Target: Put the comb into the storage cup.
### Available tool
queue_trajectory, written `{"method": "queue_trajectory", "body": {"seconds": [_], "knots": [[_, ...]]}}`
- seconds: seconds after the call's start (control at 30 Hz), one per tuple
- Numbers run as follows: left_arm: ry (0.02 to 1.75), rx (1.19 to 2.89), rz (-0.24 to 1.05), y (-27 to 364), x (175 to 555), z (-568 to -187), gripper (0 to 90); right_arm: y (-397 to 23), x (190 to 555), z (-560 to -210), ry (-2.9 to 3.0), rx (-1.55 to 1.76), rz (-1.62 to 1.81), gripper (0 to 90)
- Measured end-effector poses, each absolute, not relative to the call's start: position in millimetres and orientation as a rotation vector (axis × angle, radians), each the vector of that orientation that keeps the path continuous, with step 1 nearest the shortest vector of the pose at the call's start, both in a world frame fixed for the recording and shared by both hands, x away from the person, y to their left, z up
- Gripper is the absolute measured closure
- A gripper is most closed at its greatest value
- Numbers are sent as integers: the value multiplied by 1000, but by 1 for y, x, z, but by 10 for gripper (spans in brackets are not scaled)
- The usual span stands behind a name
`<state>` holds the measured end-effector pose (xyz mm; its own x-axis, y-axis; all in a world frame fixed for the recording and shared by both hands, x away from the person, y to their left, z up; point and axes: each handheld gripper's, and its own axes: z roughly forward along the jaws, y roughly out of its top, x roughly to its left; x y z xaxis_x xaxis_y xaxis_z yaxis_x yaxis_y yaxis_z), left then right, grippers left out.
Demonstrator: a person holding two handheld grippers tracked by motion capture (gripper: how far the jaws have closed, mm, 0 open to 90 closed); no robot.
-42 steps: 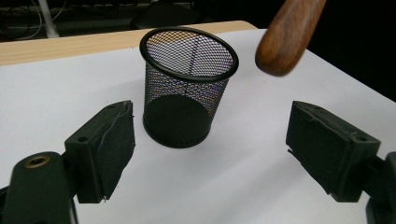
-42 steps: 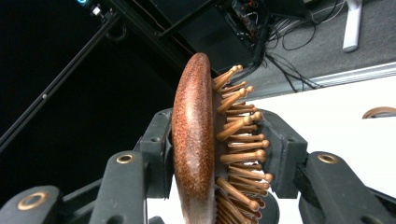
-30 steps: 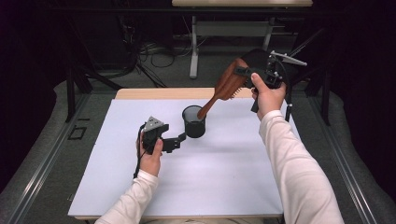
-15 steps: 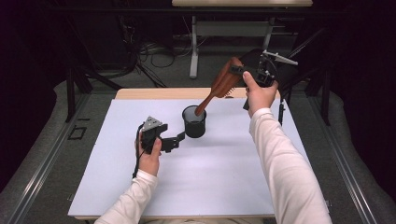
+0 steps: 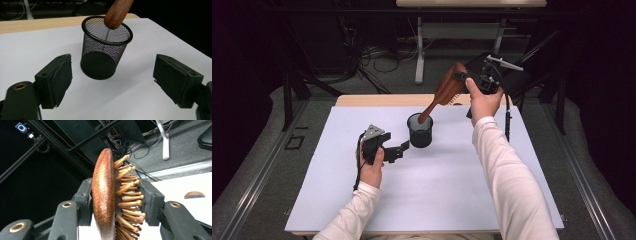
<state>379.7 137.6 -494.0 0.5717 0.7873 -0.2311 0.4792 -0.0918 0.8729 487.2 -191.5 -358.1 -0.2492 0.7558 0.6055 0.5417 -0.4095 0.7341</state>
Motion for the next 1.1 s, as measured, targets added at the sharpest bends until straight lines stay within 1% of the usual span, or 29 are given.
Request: {"method": "queue_trajectory", "body": {"seconds": [1.1], "knots": [[1064,1728,348,140,381,-495,157,-163,493,-376,1653,1775,1657,511]]}}
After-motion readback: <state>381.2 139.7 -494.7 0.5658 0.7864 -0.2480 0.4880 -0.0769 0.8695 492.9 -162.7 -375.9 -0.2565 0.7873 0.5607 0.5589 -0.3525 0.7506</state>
